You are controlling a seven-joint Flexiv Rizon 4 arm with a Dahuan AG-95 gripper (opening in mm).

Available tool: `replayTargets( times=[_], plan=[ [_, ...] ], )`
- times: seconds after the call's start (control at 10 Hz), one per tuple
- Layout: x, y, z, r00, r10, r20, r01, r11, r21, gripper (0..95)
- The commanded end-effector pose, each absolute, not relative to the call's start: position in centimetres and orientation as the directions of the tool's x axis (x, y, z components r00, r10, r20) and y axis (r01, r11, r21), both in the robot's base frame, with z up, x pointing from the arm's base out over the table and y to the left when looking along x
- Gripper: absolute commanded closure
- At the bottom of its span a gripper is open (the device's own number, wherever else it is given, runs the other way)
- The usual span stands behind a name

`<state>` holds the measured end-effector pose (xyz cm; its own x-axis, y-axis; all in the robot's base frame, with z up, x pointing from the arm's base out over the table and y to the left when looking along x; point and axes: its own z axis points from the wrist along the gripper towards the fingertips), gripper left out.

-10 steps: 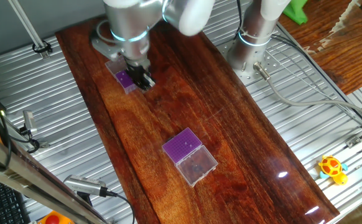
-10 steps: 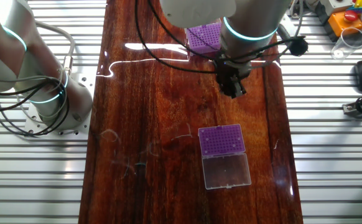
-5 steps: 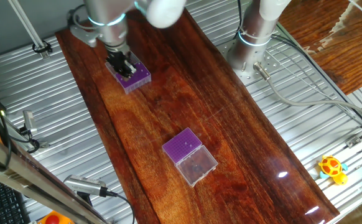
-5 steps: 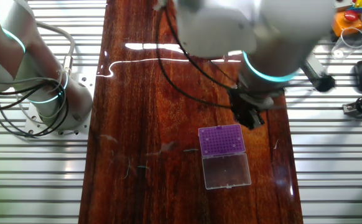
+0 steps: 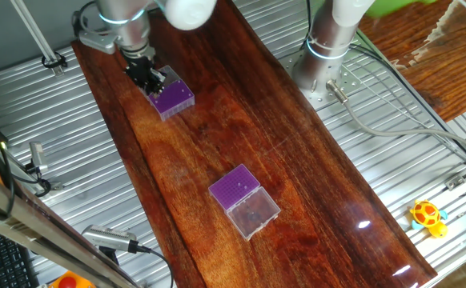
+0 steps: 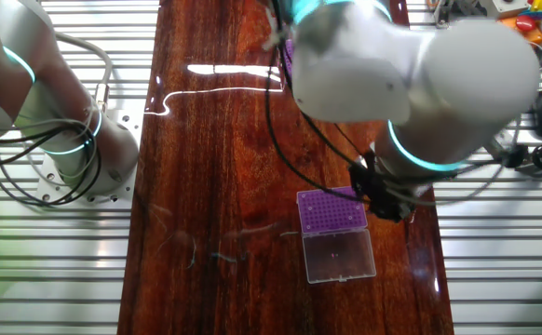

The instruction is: Transfer all small pipette tips from one holder to another

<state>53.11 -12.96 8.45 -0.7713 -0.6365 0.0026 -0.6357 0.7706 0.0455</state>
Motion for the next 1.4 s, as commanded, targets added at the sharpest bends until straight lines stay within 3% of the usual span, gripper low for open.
replayTargets(
  times=[0.1,1.3,1.4],
  plan=[
    [53.0,-13.0,8.0,-0.771,-0.637,0.001,-0.636,0.77,0.04,76.0],
    [52.0,-12.3,6.0,-0.787,-0.617,-0.002,-0.617,0.786,0.032,76.0],
    [52.0,-12.3,6.0,-0.787,-0.617,-0.002,-0.617,0.787,0.031,95.0]
  ],
)
